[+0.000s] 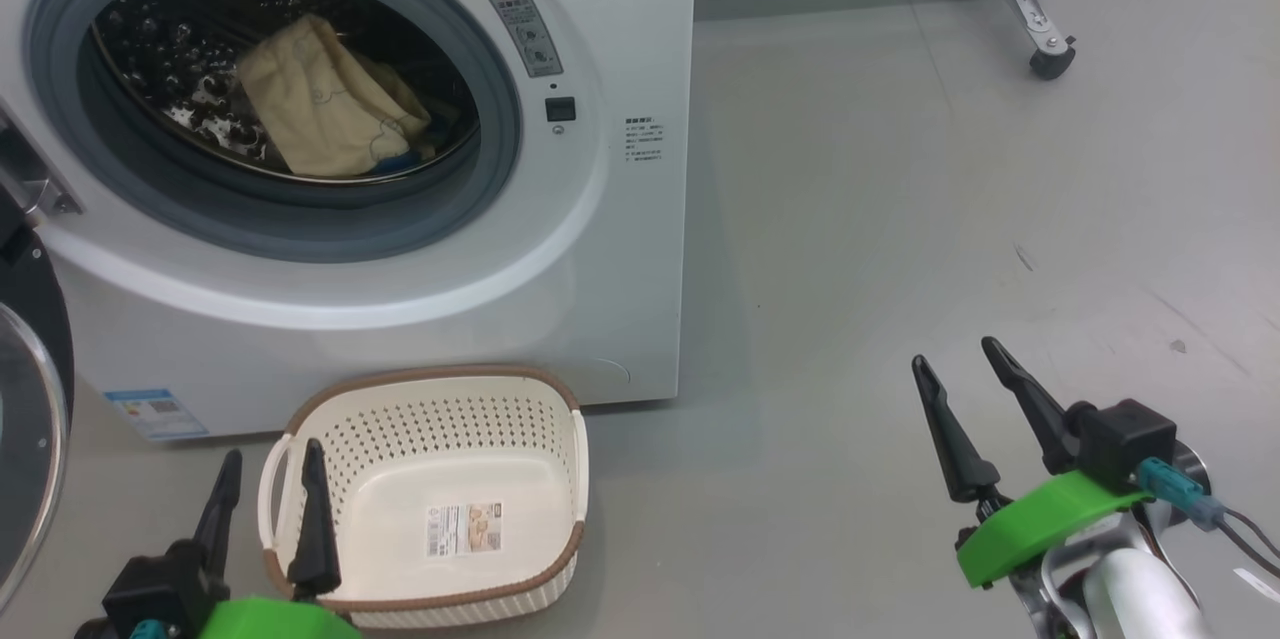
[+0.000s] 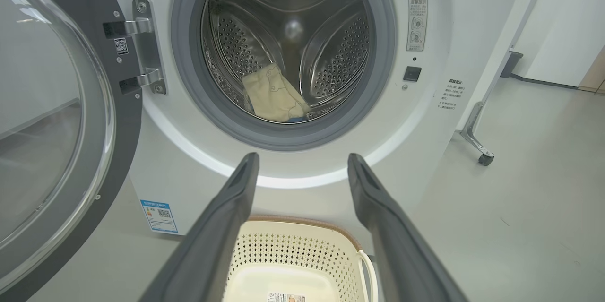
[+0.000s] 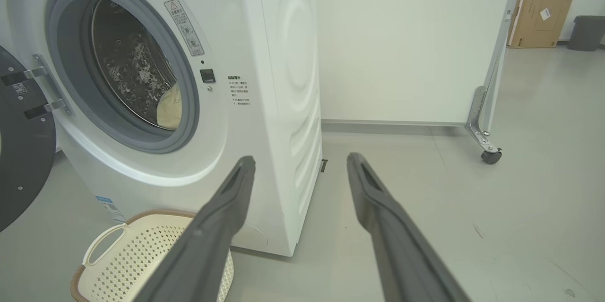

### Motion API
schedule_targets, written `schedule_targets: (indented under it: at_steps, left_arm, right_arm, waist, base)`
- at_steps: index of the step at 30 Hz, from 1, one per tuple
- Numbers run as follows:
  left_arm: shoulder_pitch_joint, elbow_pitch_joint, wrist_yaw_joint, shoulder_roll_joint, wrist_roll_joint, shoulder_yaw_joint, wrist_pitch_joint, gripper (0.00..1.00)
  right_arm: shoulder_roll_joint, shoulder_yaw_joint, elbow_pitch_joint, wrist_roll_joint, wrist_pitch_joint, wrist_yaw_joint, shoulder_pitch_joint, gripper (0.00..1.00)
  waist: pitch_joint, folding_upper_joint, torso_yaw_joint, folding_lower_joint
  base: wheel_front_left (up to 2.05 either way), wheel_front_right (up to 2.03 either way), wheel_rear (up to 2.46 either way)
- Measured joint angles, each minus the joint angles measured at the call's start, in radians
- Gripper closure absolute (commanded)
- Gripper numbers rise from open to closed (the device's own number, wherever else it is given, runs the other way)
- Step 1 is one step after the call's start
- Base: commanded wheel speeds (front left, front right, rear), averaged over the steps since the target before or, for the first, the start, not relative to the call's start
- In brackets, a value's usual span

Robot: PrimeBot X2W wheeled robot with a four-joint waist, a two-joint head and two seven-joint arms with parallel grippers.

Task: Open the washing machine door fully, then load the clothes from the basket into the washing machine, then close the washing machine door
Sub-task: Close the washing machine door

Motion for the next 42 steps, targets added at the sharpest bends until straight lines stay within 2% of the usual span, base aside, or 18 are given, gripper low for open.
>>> schedule_targets:
  at_steps: [26, 33, 42]
  left_arm:
    - [-0.007, 0.031, -0.004, -0.021, -0.008, 0.017, 0.000, 0.00]
    - [-0.025, 0.044, -0.008, -0.020, -0.023, 0.016, 0.000, 0.00]
    - [-0.027, 0.051, -0.011, -0.020, -0.030, 0.012, 0.000, 0.00]
  right_arm:
    - [0.000, -0.003, 0.008, -0.007, 0.000, 0.000, 0.000, 0.00]
    - [0.000, -0.011, 0.009, -0.007, 0.000, 0.000, -0.001, 0.00]
    - [0.000, -0.011, 0.014, -0.007, 0.000, 0.000, -0.001, 0.00]
  waist:
    - [0.005, 0.0000, 0.004, 0.0000]
    - [0.006, 0.0000, 0.007, 0.0003]
    - [0.001, 0.0000, 0.012, 0.0000]
  base:
    - [-0.04, 0.02, 0.02]
    - [-1.15, 0.91, 0.23]
    - [-2.02, 1.98, 0.04]
